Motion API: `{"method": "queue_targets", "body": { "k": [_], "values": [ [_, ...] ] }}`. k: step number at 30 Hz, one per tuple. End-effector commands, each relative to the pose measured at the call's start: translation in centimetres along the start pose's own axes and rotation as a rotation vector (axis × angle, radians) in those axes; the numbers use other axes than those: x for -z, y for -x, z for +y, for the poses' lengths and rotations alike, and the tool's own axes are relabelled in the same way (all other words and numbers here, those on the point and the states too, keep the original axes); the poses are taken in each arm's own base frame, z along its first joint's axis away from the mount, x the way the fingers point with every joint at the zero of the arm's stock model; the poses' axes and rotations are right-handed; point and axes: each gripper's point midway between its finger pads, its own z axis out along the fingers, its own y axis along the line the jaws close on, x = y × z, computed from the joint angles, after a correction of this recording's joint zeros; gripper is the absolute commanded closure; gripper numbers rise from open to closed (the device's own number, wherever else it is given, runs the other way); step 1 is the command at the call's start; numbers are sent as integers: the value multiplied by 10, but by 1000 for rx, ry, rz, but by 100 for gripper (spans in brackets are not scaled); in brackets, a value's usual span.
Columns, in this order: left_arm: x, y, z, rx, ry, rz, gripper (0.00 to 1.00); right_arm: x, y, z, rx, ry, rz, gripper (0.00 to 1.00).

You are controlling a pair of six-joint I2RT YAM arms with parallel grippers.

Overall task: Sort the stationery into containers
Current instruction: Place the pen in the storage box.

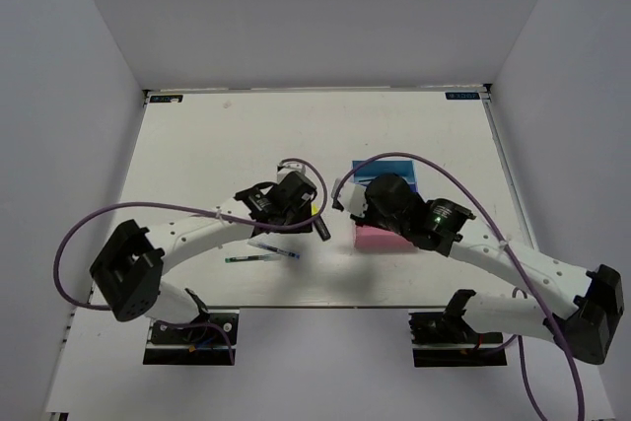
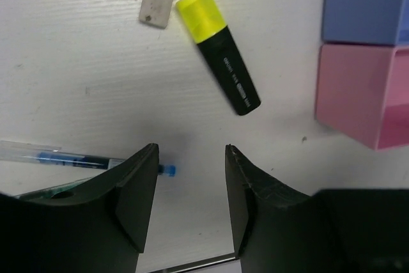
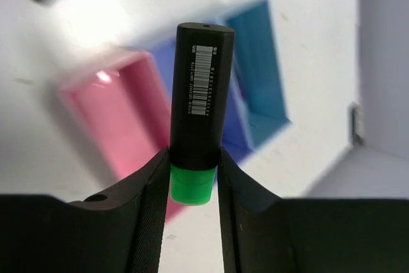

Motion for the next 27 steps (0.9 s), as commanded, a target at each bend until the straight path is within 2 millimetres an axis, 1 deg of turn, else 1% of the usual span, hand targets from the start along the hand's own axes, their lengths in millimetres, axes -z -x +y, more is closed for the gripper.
{"method": "queue_targets", "body": {
  "k": [1,2,3,4,5,6,7,8,10,11,12,14,15,16,17,18,21,23,24,26,27],
  "values": [
    [4,22,-25,113,-30,-25,44,-3,-22,-69,154,-314,102,100],
    [-2,21,-28,111,-24,-13,44,-5,-24,-72,189,-307,109,100],
    [0,24,-33,115,-36,-15,44,-5,-32,-83,170,-317,129,100],
    [-2,25,-33,116,-33,-14,44,-12,-27,-82,191,-288,106,100],
    [-2,25,-33,120,-31,-13,44,-14,-32,-91,194,-294,119,100],
    [-2,23,-31,120,-28,-14,44,-17,-32,-96,193,-294,119,100],
    [-1,25,-30,124,-27,-24,44,-24,-27,-99,222,-283,101,100],
    [-1,21,-26,124,-23,-20,44,-27,-26,-108,214,-292,95,100],
    [0,18,-22,122,-18,-18,44,-37,-31,-116,224,-265,94,100],
    [3,19,-22,124,-25,-23,44,-43,-31,-116,228,-244,95,100],
    [1,15,-18,122,-14,-18,44,-51,-30,-114,232,-206,88,100],
    [2,11,-13,115,-5,-12,44,-58,-34,-116,242,-156,79,100],
    [2,10,-12,114,-4,-11,44,-66,-36,-113,262,-127,80,100],
    [2,8,-10,113,0,-8,44,-68,-41,-117,259,-126,85,100],
    [3,9,-9,112,0,-11,44,-73,-39,-118,295,-114,71,100],
    [3,7,-8,110,0,-8,44,-77,-41,-118,292,-98,58,100],
    [2,5,-4,111,5,-7,44,-84,-43,-117,318,-66,39,100],
    [1,2,-2,111,7,0,44,-91,-49,-123,318,-72,55,100],
    [1,3,-1,111,6,-2,44,-97,-51,-122,316,-58,62,100],
    [1,1,0,112,4,2,44,-97,-51,-125,303,-45,54,100],
    [1,0,-1,106,-1,2,44,-97,-51,-124,296,-42,48,95]
  ]
}}
